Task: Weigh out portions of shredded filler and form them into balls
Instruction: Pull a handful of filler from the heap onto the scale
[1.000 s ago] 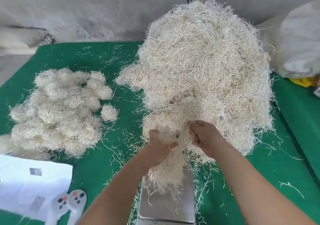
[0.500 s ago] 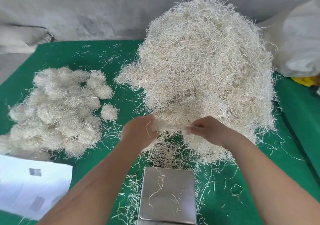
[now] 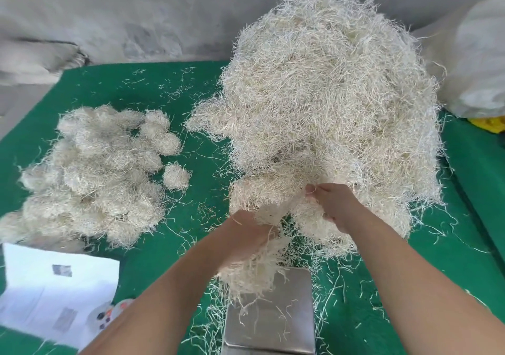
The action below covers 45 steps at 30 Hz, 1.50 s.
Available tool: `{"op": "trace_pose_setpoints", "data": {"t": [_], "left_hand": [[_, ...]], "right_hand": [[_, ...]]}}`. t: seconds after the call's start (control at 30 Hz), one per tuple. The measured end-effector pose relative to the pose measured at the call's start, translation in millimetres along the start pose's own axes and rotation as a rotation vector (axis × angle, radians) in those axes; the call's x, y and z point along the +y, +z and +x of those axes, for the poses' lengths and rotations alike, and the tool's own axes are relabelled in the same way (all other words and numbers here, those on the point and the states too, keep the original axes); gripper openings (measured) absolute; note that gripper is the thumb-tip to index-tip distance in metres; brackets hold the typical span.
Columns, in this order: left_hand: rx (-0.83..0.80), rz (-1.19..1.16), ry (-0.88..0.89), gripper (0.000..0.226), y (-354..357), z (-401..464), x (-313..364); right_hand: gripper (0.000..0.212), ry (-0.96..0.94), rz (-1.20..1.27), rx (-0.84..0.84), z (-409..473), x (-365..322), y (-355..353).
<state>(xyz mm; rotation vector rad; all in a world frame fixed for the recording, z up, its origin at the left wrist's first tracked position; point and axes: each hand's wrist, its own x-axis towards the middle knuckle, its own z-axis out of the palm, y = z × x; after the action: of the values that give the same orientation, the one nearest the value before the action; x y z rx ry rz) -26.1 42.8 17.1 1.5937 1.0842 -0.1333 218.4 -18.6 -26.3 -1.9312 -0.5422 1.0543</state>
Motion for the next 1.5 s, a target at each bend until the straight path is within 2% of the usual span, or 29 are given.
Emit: {"op": "trace_pose_setpoints", "data": {"t": [0.1, 0.17, 0.23, 0.27, 0.33, 0.4, 0.43, 0.47, 0.53, 0.6, 0.63, 0.67, 0.7, 0.8, 0.83, 0.87, 0.93, 0.97, 1.0, 1.07, 1.1, 1.17, 1.2, 1.27, 1.33, 1.4, 1.43, 1.5], "left_hand": [[0.042, 0.020, -0.031, 0.029, 2.7, -1.0, 5.0], [-0.009, 0.109, -0.062, 0.031, 1.0, -11.1, 3.6], [-0.101, -0.050, -0.098, 0.030, 3.0, -28.0, -6.7], [-0.105, -0.172, -0.101, 0.036, 4.0, -37.3, -11.3], [0.069, -0.344, -0.114, 0.039, 9.2, -35.4, -18.7], [0.297, -0.502, -0.159, 0.033, 18.1, -24.0, -21.4], [0.391, -0.610, -0.184, 0.030, 23.8, -20.0, -22.1], [0.462, -0.727, -0.188, 0.021, 28.5, -17.5, -21.9], [0.541, -0.911, -0.161, 0.017, 34.6, -15.5, -27.1], [0.554, -1.096, -0.103, 0.011, 40.5, -14.1, -33.8], [0.581, -1.148, -0.101, 0.010, 43.3, -12.6, -36.8], [0.607, -1.183, -0.106, 0.011, 45.2, -13.9, -36.3], [0.610, -1.224, -0.107, 0.014, 46.8, -12.9, -37.4], [0.525, -1.302, -0.105, 0.024, 49.9, -11.5, -38.3], [0.501, -1.310, -0.112, 0.031, 51.6, -13.6, -36.4], [0.488, -1.285, -0.088, 0.043, 53.8, -15.5, -34.4], [0.356, -1.235, -0.035, 0.063, 58.1, -20.3, -31.3], [0.260, -1.276, -0.015, 0.053, 59.6, -22.2, -30.1], [0.122, -1.289, -0.033, 0.038, 62.3, -24.4, -32.9], [0.065, -1.125, -0.003, 0.036, 66.8, -32.8, -39.4], [0.016, -1.041, -0.004, 0.029, 65.4, -33.3, -48.7], [0.156, -0.780, -0.026, 0.011, 58.7, -36.1, -66.6], [0.214, -0.724, -0.051, 0.015, 53.6, -38.2, -73.8], [0.261, -0.609, -0.080, 0.020, 49.9, -43.1, -87.4], [0.316, -0.551, -0.119, 0.024, 53.2, -49.5, -93.8], [0.317, -0.657, -0.125, 0.032, 57.6, -55.7, -94.4], [0.292, -0.677, -0.099, 0.035, 62.0, -59.2, -95.8], [0.208, -0.556, -0.022, 0.037, 69.8, -66.8, -100.3]], "right_hand": [[0.026, 0.090, 0.085, 0.009, 8.7, 3.8, 13.8], [0.037, 0.182, 0.257, 0.156, 20.9, 11.1, 0.2], [0.039, 0.244, 0.320, 0.311, 31.8, 17.9, -27.7], [0.038, 0.257, 0.265, 0.333, 35.1, 19.1, -37.3], [0.037, 0.216, 0.118, 0.271, 35.0, 12.4, -36.9], [0.034, 0.101, 0.036, 0.113, 25.3, 0.7, -17.9], [0.040, 0.034, -0.027, 0.007, 17.6, -5.0, -9.8], [0.056, -0.022, -0.123, -0.109, 8.0, -11.1, -3.4], [0.086, -0.118, -0.528, -0.320, -8.8, -21.2, 0.1], [0.092, -0.220, -1.056, -0.455, -22.4, -36.8, -4.0], [0.089, -0.239, -1.195, -0.474, -29.0, -48.1, -9.0], [0.085, -0.256, -1.232, -0.455, -35.1, -61.8, -14.0], [0.081, -0.289, -1.205, -0.389, -41.9, -74.7, -19.8], [0.066, -0.555, -1.035, 0.024, -69.4, -92.1, -24.4], [0.069, -0.634, -0.954, 0.053, -81.0, -86.3, -17.7], [0.075, -0.679, -0.845, -0.039, -92.6, -73.9, -7.2], [0.088, -0.541, -0.579, -0.355, -118.9, -40.4, 22.8], [0.085, -0.440, -0.449, -0.466, -128.9, -23.6, 35.5], [0.069, -0.383, -0.303, -0.502, -133.0, -7.0, 43.6], [0.024, -0.316, -0.085, -0.347, -132.4, 17.9, 48.5], [0.020, -0.290, -0.032, -0.243, -132.1, 25.5, 46.7], [0.022, -0.184, 0.079, -0.093, -132.8, 36.8, 39.8], [0.019, -0.133, 0.133, -0.058, -133.5, 41.6, 36.8], [0.014, -0.079, 0.202, -0.068, -135.2, 52.3, 33.5], [0.021, -0.013, 0.188, -0.125, -138.8, 59.3, 36.8], [0.034, 0.031, 0.060, -0.217, -142.1, 68.6, 47.3], [0.033, 0.033, -0.015, -0.260, -143.6, 74.5, 54.3], [0.026, 0.010, -0.235, -0.276, -146.7, 86.6, 67.9]]}}
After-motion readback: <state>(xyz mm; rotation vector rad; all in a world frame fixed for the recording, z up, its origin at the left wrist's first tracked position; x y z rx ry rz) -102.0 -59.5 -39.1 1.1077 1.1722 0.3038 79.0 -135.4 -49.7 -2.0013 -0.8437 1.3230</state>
